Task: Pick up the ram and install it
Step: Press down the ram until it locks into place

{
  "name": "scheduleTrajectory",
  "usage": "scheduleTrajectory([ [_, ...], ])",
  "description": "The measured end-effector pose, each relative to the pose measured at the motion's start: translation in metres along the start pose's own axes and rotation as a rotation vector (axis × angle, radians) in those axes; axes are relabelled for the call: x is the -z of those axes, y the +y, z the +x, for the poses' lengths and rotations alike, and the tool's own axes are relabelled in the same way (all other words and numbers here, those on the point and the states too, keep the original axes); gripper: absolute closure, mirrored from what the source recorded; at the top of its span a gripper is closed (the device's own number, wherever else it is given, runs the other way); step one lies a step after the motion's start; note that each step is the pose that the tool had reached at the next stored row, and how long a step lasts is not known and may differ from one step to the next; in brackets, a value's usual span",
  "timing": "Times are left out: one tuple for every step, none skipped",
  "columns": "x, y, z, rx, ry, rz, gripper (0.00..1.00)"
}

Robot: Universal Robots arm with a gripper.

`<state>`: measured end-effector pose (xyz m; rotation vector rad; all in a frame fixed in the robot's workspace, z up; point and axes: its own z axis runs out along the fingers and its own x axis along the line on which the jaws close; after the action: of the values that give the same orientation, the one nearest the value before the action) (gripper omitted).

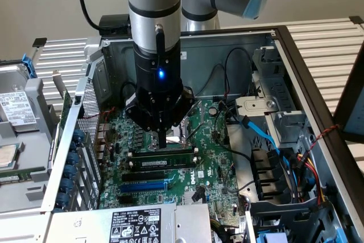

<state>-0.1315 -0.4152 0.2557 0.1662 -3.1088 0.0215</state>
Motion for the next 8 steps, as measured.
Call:
scheduleTrajectory([
  [0.0,0.0,0.0,0.0,0.0,0.0,0.89],
  [0.0,0.0,0.0,0.0,0.0,0.0,0.89],
  [0.0,0.0,0.0,0.0,0.0,0.0001,0.89],
  [0.0,0.0,0.0,0.0,0.0,0.0,0.89],
  [0.0,0.0,0.0,0.0,0.0,0.0001,0.89],
  [0.0,0.0,0.0,0.0,0.0,0.0001,0.89],
  [0.0,0.0,0.0,0.0,0.0,0.0001,0.89],
  [0.0,0.0,0.0,0.0,0.0,0.0001,0.89],
])
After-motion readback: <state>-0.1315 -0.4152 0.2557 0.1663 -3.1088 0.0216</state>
